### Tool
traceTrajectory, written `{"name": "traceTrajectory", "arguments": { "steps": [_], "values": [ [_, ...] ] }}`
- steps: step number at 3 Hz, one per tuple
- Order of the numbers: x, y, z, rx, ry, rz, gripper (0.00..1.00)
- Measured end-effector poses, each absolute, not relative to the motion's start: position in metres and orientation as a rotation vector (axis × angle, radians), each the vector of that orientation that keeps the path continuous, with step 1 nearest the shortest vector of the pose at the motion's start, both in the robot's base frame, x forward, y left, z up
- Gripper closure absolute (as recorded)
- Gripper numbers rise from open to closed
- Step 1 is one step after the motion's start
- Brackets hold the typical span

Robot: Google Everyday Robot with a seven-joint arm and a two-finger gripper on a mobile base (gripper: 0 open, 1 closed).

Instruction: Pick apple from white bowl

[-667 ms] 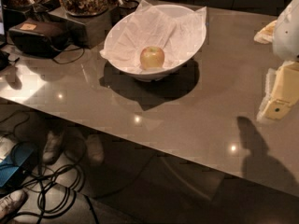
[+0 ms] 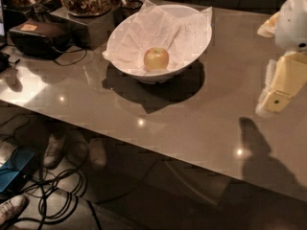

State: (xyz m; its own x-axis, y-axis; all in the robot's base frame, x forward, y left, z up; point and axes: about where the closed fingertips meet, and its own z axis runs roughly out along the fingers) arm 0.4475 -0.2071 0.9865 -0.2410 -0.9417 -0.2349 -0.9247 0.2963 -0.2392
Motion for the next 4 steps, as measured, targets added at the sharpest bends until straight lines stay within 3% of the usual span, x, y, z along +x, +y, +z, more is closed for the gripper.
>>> {"name": "traceTrajectory", "arguments": {
  "steps": [2,4],
  "values": [
    [0.49,-0.157,1.015,-1.705,2.21,-0.045,0.0],
    [0.513,-0.147,1.016,-1.622,2.197,-0.007,0.0]
  ]
}}
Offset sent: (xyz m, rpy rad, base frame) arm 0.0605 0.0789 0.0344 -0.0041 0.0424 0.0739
